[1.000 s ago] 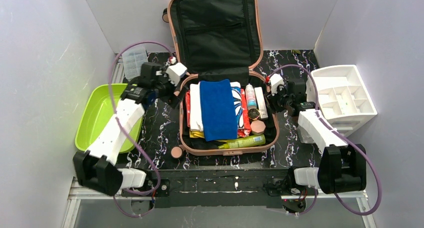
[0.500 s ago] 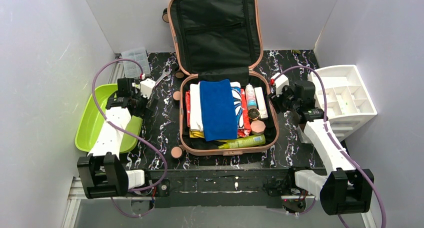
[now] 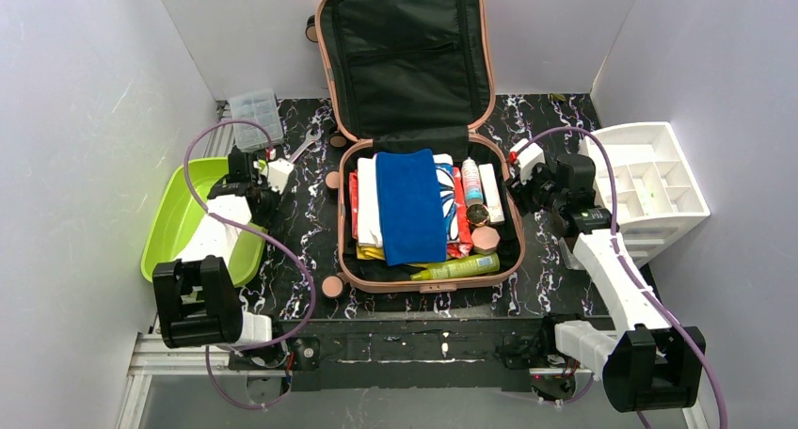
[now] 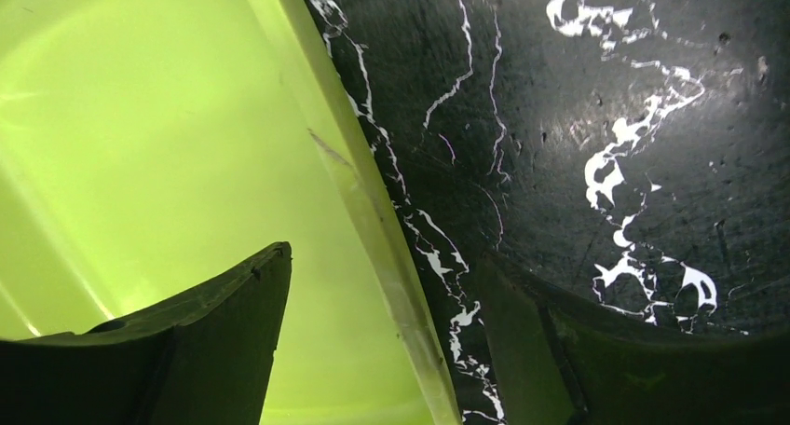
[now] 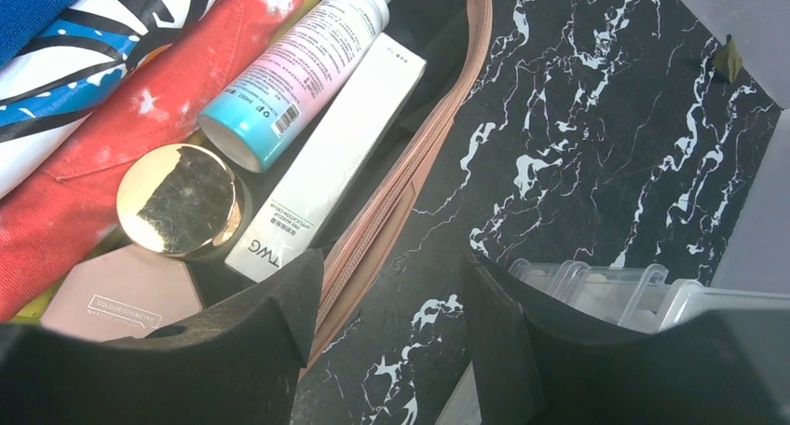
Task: Open, take out, and arrange the luggage
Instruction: Pick up the bin from the center of the board.
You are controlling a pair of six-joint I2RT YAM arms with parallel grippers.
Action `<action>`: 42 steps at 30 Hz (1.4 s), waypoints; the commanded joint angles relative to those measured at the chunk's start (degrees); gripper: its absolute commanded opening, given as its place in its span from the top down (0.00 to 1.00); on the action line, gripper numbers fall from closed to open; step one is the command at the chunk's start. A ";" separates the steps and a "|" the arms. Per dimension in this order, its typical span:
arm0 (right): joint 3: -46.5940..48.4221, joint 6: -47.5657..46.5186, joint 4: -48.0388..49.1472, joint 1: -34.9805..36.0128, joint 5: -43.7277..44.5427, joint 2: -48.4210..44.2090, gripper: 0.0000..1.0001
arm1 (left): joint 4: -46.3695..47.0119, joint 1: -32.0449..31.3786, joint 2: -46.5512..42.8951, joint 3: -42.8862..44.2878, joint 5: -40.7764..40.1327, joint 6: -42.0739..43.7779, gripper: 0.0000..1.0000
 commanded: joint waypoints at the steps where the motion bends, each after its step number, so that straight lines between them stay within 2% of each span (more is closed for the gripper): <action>1: -0.73 0.06 3.40 -0.37 1.64 -1.83 0.31 | 1.31 0.61 1.00 -1.56 -0.44 0.27 0.34; 2: -0.83 0.19 3.68 -0.45 2.15 -2.03 0.27 | 1.52 0.68 1.30 -1.68 -0.46 0.27 0.39; 5: -1.49 0.40 4.77 -0.46 3.50 -2.89 0.03 | 1.34 0.78 1.67 -1.80 -0.31 0.10 0.57; 10: -1.93 0.90 5.94 -0.71 4.63 -3.60 0.02 | -0.04 0.80 -0.13 -1.62 -0.20 -0.25 0.87; 13: -1.93 1.03 6.11 -0.72 4.66 -3.65 0.02 | -1.05 0.75 -2.54 -1.91 0.22 -0.51 1.00; 22: -1.93 1.34 6.03 -1.20 4.24 -4.54 0.02 | -6.76 0.79 -13.66 -1.97 2.39 -1.34 1.00; 26: -1.93 1.38 6.03 -1.34 4.05 -4.58 0.02 | -10.70 0.81 -20.08 -1.49 8.39 2.00 1.00; 34: -2.02 1.79 6.26 -1.69 3.71 -4.95 0.02 | -21.48 0.78 -33.03 -4.79 25.54 20.60 1.00; 37: -2.02 2.14 6.30 -1.86 3.53 -4.93 0.02 | -28.26 0.80 -35.50 -5.92 28.22 29.81 1.00; 42: -1.93 2.53 6.12 -2.29 3.21 -4.76 0.01 | -37.02 0.81 -37.59 -6.51 27.09 43.86 1.00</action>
